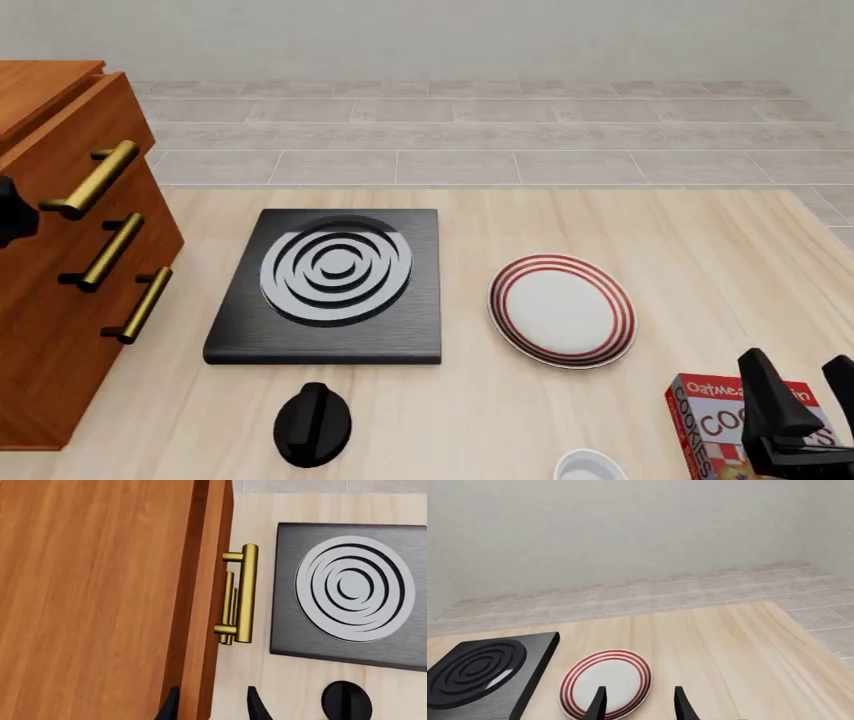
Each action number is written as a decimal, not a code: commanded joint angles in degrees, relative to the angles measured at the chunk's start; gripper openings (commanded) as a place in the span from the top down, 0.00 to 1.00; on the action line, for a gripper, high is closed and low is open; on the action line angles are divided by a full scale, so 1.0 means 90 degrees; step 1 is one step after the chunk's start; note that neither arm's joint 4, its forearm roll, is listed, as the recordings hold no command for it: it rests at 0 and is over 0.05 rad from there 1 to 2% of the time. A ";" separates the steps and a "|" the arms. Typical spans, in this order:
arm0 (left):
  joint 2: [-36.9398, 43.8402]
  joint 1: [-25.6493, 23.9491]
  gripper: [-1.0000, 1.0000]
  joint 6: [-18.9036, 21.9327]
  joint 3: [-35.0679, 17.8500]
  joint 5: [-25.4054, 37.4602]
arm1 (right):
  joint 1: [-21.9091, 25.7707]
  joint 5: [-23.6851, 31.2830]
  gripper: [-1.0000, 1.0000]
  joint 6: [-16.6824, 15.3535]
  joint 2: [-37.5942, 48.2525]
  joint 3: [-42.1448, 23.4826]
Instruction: Pick the akita bowl in the top layer of the wooden cabinet and place it on the plate.
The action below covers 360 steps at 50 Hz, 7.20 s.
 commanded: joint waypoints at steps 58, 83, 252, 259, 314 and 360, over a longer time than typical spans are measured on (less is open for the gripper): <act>0.0863 -0.1442 0.00 0.0103 -0.0599 -0.0061 | -0.0044 0.0038 0.00 0.0001 -0.0039 0.0006; 0.1070 -0.2047 0.00 0.0049 -0.0735 -0.0142 | -0.0035 0.0028 0.00 0.0002 -0.0028 0.0007; 0.1964 -0.2837 0.00 -0.0184 -0.3809 0.1124 | -0.0007 0.0013 0.00 0.0026 -0.0021 0.0002; 0.1915 -0.2690 0.00 -0.0295 -0.3765 0.1120 | -0.0010 -0.0029 0.00 0.0004 0.0021 0.0003; 0.2085 -0.1951 0.00 -0.0148 -0.2841 0.0750 | 0.0012 -0.0009 0.00 0.0016 0.0008 0.0000; 0.2247 -0.1416 0.00 0.0072 -0.1705 -0.0064 | 0.0016 -0.0079 0.00 0.0007 0.0087 0.0002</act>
